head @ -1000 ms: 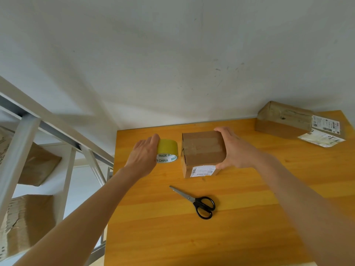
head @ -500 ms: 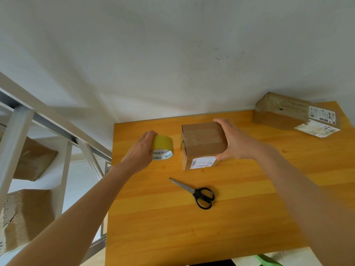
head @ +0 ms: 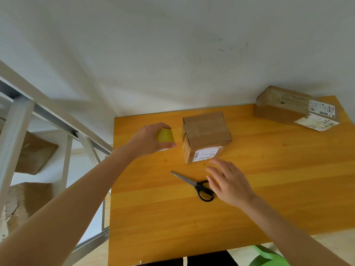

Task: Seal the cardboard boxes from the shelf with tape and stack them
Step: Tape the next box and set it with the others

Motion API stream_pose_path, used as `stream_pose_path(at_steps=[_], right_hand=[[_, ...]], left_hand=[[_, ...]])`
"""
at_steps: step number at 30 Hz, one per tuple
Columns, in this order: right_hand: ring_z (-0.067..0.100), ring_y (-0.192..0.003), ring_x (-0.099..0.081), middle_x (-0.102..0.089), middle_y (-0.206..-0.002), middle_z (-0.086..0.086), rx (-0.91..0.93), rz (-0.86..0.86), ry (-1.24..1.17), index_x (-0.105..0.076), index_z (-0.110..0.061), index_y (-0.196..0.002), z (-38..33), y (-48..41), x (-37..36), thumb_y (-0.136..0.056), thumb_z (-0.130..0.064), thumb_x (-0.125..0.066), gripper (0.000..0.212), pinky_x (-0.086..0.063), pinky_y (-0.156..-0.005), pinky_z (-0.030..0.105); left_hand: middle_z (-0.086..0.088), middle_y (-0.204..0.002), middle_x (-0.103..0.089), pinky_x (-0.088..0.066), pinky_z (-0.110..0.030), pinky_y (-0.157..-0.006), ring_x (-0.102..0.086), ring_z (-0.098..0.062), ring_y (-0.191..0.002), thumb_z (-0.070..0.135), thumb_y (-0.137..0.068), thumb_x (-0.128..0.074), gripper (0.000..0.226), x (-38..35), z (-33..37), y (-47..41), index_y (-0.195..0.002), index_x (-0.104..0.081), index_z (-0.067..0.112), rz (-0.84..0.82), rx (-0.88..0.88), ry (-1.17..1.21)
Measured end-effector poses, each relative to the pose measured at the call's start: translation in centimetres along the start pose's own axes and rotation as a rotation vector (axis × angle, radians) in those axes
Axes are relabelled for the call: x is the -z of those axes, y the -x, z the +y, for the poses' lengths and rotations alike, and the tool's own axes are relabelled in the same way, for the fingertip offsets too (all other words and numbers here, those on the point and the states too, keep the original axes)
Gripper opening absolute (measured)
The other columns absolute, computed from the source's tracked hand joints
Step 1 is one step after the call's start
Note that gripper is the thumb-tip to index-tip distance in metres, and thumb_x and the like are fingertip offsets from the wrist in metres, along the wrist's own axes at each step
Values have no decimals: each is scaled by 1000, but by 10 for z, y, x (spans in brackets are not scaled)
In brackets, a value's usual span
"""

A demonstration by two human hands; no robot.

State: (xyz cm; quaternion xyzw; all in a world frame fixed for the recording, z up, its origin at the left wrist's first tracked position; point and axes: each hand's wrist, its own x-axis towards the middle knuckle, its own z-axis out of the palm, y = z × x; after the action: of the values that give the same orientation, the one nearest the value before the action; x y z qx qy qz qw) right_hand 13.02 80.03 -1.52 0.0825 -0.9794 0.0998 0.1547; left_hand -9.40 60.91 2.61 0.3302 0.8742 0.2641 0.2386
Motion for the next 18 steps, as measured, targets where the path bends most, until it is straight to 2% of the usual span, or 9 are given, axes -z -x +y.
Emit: stream_pose_path(at_steps=[2,4,6,8,9,15,18], right_hand=[[16,-69,-62,-64,-88,4,-47,-139,-24,-67,-10,-86,-9,16,-15,-71,-12,-84,23,-53,-57,26],[10,-60,-59,-62,-79,-2,-153,-292,-44,-68,-14,-79,-16,23,-27,-66,-17,-89,24,-48,-50,20],[10,-71,-61,-63,-90,-2,-228,-438,-33,-68,-14,-91,-20,26,-37,-78,-25,-81,21,-43,-57,18],[14,-95,-58,-57,-113,0,-288,-549,-62,-59,-13,-114,-22,29,-51,-97,-28,-57,23,-39,-71,20],[15,-101,-56,-53,-119,0,-314,-574,-71,-55,-14,-120,-24,30,-57,-100,-28,-51,25,-40,-75,22],[15,-109,-53,-51,-123,1,-527,-600,-78,-45,-11,-125,-31,25,-74,-100,-21,-51,28,-47,-84,24],[16,-111,-53,-52,-123,3,-661,-595,-109,-46,-9,-124,-31,25,-80,-100,-22,-52,28,-49,-86,24]], left_hand=[[8,-110,-58,-46,-21,-71,-53,-14,-96,57,-68,-73,64,-1,-2,-3,-122,-55,28,10,-21,15],[7,-110,-58,-45,-17,-68,-53,-14,-96,44,-72,-78,57,-2,-4,-7,-122,-56,26,7,-37,10],[7,-108,-58,-46,-18,-68,-54,-15,-96,40,-73,-79,56,-2,-5,-10,-122,-56,26,-15,-26,17],[4,-109,-58,-48,-21,-71,-55,-16,-98,37,-73,-80,56,-1,-6,-14,-123,-55,28,-43,-23,28],[3,-110,-58,-48,-21,-72,-54,-17,-99,35,-74,-80,56,-1,-7,-15,-123,-55,29,-56,-30,30],[5,-109,-56,-45,-18,-70,-52,-15,-98,26,-75,-80,54,-3,-7,-21,-122,-55,30,-94,-67,56],[5,-107,-54,-45,-17,-68,-52,-15,-96,24,-75,-80,53,-3,-6,-23,-122,-54,30,-107,-52,64]])
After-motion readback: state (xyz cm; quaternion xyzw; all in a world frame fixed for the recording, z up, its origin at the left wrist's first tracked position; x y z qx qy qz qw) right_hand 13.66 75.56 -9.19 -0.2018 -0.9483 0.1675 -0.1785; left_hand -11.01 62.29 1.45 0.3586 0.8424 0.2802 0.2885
